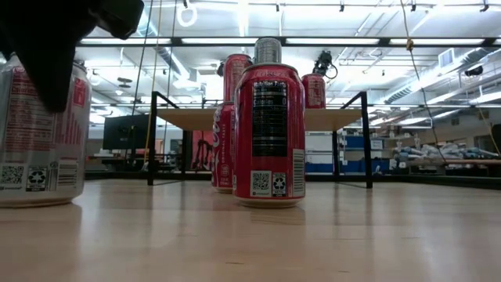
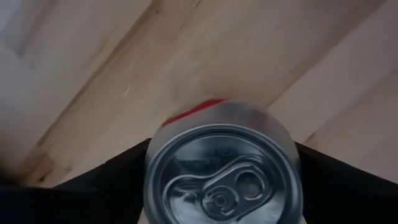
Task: Place canned beverage on shelf
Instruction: Put the white soda can on the shelf, then put the red soda can on the shelf aligned with the other red soda can
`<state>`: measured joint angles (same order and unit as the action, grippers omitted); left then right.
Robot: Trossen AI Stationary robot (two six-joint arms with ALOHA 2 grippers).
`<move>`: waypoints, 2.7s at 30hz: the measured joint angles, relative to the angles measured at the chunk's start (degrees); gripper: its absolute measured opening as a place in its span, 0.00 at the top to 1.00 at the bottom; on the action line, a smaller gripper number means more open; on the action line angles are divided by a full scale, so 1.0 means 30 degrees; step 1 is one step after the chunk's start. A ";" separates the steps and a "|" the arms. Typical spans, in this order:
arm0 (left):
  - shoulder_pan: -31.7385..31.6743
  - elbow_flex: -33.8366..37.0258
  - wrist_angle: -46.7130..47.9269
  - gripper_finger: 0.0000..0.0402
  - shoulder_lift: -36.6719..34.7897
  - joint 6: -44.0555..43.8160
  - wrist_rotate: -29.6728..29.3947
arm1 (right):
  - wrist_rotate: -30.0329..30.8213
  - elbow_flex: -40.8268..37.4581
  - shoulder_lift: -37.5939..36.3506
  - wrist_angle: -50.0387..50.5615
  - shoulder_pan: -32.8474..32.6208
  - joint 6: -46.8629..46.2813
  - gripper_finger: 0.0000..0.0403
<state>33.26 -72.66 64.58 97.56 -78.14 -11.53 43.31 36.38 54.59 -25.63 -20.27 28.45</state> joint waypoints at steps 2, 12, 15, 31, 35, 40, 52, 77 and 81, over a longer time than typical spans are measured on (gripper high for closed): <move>-0.0123 -0.0016 0.0030 0.21 -0.0019 0.0873 0.0013 | 0.0000 0.0000 0.0000 0.0008 0.0000 0.0006 0.14; -0.2127 -0.0506 0.1906 0.25 -0.1258 0.8875 -0.0046 | -0.0281 0.0000 0.0000 0.0457 -0.0007 -0.0909 0.14; -0.3378 -0.0527 0.1859 0.25 -0.2594 1.1653 0.0312 | -0.0367 0.0000 0.0000 0.1070 -0.0002 -0.1640 0.14; -1.2055 -0.7399 0.4825 0.23 -0.4714 2.6304 0.1374 | -0.0313 0.0000 0.0924 0.2845 -0.0590 -0.4240 0.14; -1.4718 -0.7962 0.4961 0.23 -0.4714 2.9153 0.1980 | -0.0194 0.0000 0.0890 0.2343 -0.0543 -0.3224 0.14; -1.7700 -0.8029 0.4282 0.23 -0.4371 3.1963 0.3072 | 0.0484 0.0000 0.0805 0.1687 -0.0103 -0.1341 0.14; -2.1371 -0.8042 0.2853 0.21 -0.2297 3.4431 0.3096 | -0.0988 0.0000 0.0124 0.2558 0.2890 -0.0656 0.14; -2.1066 -0.9221 0.0676 0.02 -0.1923 3.5308 0.1042 | -0.3585 0.0000 0.0131 0.2434 0.5355 0.0086 0.14; -2.0954 -1.0013 0.0818 0.02 -0.1923 3.5326 0.1035 | -0.3585 0.0000 0.0131 0.2449 0.5355 0.0086 0.14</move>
<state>-29.60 -102.70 67.03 91.79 27.83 -8.43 32.56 36.38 54.98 -18.28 -4.21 28.71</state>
